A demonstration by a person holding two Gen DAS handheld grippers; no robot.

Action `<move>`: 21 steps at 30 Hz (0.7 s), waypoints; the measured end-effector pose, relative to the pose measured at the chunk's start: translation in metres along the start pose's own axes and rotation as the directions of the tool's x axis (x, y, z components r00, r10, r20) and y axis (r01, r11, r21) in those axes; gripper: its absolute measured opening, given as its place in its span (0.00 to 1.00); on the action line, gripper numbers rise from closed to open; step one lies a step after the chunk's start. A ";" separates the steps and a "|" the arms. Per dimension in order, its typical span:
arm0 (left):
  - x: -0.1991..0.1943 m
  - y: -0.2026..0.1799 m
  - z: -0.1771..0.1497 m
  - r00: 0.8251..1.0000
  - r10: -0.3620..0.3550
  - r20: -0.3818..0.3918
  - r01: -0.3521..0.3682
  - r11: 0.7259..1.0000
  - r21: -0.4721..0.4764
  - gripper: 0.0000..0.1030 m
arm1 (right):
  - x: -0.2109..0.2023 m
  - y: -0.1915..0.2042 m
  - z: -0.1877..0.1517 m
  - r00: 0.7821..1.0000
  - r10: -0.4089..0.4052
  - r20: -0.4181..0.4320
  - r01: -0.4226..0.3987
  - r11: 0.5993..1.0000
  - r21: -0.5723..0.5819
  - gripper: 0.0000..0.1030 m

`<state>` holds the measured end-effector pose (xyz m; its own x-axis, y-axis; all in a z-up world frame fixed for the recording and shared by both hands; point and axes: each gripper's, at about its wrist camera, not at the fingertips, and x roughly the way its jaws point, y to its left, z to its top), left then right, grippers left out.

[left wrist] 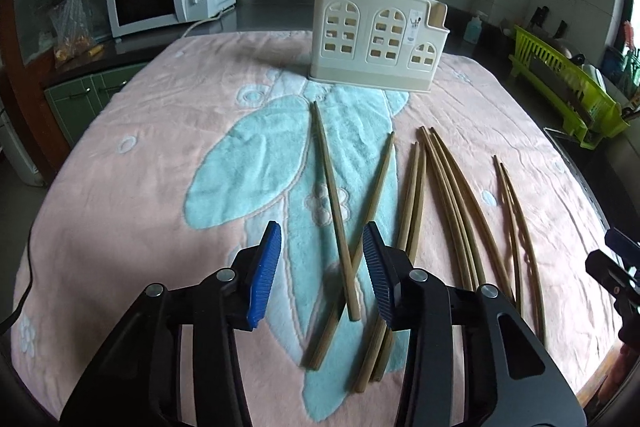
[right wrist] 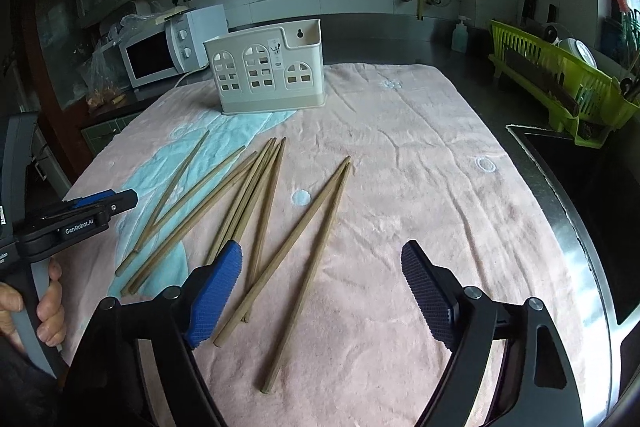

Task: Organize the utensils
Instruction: 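Close the left tool on a wooden chopstick while the right tool grasps another chopstick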

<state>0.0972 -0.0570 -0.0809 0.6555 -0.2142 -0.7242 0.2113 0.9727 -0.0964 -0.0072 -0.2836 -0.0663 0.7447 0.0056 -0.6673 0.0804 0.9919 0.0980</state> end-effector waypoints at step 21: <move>0.055 0.003 0.008 0.994 -0.059 -0.090 0.054 0.997 -0.060 0.22 | 0.026 -0.003 -0.013 0.997 0.019 -0.078 -0.017 0.999 0.031 0.54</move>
<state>0.1397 -0.0670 -0.1157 0.5739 -0.2621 -0.7758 0.2021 0.9634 -0.1760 0.0033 -0.2844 -0.0929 0.6919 0.0344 -0.7211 0.0883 0.9873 0.1318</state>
